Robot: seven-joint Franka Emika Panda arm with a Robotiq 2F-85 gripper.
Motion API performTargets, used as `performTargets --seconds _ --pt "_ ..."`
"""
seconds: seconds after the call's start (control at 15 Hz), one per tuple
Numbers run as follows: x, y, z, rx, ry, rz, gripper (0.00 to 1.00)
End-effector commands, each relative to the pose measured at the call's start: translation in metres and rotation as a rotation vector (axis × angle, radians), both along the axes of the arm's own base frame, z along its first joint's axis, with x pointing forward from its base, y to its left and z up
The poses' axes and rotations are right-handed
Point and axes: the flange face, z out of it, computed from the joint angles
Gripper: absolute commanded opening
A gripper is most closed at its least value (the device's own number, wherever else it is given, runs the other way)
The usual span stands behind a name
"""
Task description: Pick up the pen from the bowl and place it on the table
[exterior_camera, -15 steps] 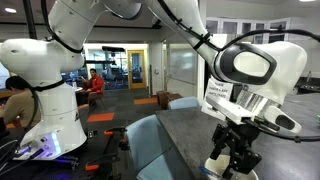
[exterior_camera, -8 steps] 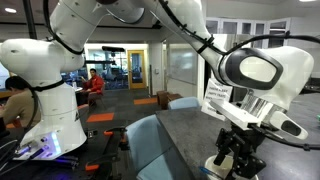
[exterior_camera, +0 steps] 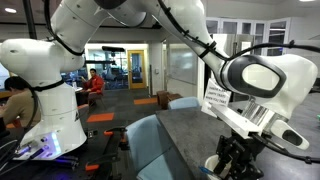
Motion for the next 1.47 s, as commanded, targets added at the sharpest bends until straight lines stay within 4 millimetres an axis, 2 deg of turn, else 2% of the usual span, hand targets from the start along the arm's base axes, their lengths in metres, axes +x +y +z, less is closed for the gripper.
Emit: performTargets --seconds 0.0,0.07,0.13,0.33,0.47,0.67,0.8,0.87,1.0,1.2,1.4 --pt "0.006 -0.001 0.003 -0.014 0.022 -0.014 0.10" --pt "0.008 -0.001 0.005 -0.014 0.017 -0.009 0.03" --pt "0.009 -0.001 0.007 -0.016 0.013 -0.007 0.00" --pt "0.014 -0.003 0.025 -0.033 -0.014 0.002 0.03" --pt "0.015 -0.002 0.047 -0.038 -0.009 0.018 0.03" --pt "0.009 0.010 0.094 -0.020 0.017 0.044 0.03" --pt "0.007 0.028 0.128 -0.003 0.027 0.062 0.03" --pt "0.013 0.040 0.143 -0.003 -0.055 0.043 0.03" --pt "0.029 0.066 0.163 -0.011 -0.187 -0.031 0.03" --pt "0.055 0.109 0.164 0.000 -0.357 -0.104 0.03" --pt "0.074 0.152 0.151 -0.035 -0.507 -0.183 0.03"
